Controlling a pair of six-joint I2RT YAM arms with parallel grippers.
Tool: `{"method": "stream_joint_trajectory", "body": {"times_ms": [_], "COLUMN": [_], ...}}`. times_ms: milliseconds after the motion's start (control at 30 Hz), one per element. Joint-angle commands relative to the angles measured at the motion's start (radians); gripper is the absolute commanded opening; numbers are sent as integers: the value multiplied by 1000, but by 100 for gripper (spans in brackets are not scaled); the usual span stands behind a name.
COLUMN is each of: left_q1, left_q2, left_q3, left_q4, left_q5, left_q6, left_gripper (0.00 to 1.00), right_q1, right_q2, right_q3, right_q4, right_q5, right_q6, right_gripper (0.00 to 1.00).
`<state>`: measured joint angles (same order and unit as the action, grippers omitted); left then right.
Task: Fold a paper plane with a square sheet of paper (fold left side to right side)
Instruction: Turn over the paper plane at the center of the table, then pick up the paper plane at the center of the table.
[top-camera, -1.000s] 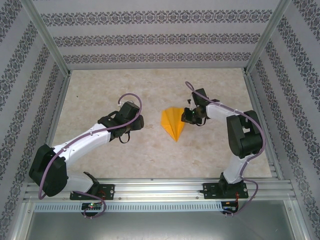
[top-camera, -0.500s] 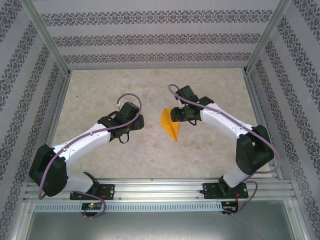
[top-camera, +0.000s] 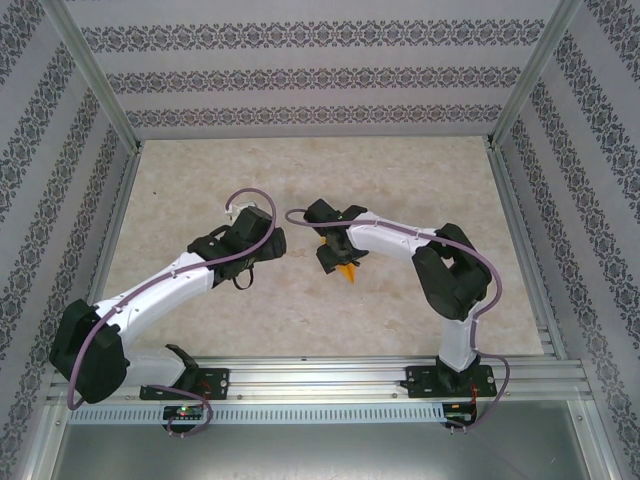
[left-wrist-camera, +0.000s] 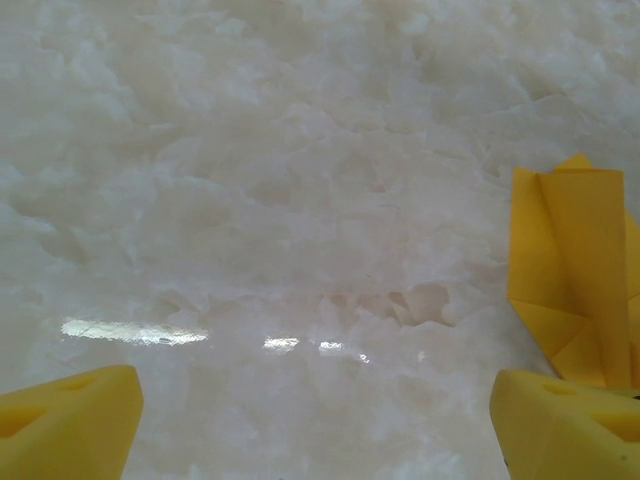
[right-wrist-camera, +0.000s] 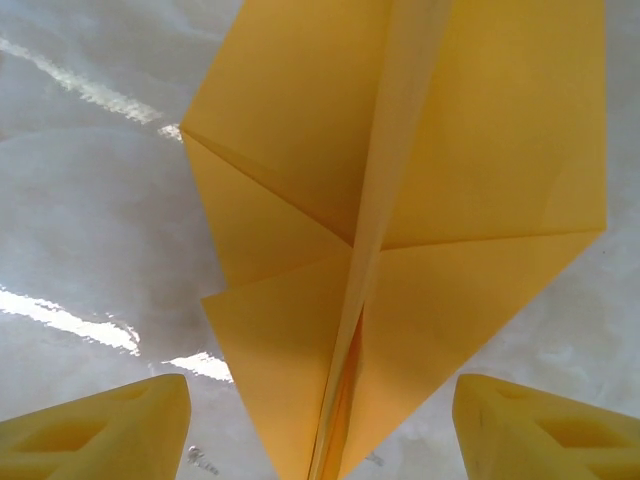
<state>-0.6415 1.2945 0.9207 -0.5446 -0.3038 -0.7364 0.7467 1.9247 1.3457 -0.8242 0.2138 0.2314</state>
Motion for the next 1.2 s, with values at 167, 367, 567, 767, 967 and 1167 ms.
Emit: {"method": "stream_joint_trajectory", "body": {"times_ms": [167,367,567,767,967,1167], "left_q1": [6,6,6,6,6,6], "left_q2": [-19,-19,-17,-15,-15,-14], "left_q3": [-17,-19,-19,-19,-20,-20], "left_q4": [-24,-28,-29,-30,-29,-28], "left_q5": [-29,-27,-29,-29,-29,-28], "left_q6": [-16,-17,-19,-20,-19,-19], "left_gripper": [91,92,92,92,92,91], "right_q1": [41,45,45,39,20,-1], "right_q2": [58,90,103,85,50,32], "right_q3": [55,77,81,79,69,49], "right_q4": [-19,-33,-39,-42,-43,-32], "right_q5": [60,92,127,155,153,117], "right_q6": [-58,-66,-69,-64,-62,-55], "right_gripper": [71,70,65,58,47,38]}}
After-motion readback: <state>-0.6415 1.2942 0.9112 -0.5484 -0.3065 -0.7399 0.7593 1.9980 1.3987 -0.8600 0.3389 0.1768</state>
